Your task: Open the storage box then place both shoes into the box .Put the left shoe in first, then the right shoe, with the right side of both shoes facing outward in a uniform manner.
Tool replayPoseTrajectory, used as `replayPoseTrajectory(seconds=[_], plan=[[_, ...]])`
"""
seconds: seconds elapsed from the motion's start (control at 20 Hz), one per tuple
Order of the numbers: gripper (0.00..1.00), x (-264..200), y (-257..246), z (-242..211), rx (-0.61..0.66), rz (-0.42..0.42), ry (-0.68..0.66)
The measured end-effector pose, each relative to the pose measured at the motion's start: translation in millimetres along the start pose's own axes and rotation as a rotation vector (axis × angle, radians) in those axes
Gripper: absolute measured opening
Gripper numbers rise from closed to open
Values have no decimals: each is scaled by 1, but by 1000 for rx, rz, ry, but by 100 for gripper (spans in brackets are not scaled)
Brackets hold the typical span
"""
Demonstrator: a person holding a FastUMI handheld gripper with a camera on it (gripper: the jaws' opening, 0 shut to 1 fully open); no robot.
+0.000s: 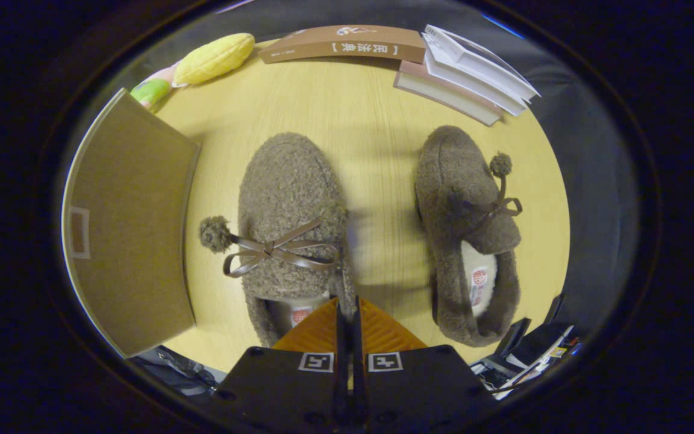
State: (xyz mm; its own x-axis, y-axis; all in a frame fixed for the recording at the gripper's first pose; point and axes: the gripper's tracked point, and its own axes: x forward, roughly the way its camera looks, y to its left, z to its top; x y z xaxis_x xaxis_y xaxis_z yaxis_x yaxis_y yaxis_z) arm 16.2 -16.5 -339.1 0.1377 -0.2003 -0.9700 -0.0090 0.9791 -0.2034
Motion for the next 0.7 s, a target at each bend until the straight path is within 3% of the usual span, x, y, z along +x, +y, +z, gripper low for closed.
replayPoseTrajectory(seconds=[0.5, 0.7], plan=[[4, -20, 5, -3, 22, -63, -38], [4, -50, 4, -4, -9, -155, -50]])
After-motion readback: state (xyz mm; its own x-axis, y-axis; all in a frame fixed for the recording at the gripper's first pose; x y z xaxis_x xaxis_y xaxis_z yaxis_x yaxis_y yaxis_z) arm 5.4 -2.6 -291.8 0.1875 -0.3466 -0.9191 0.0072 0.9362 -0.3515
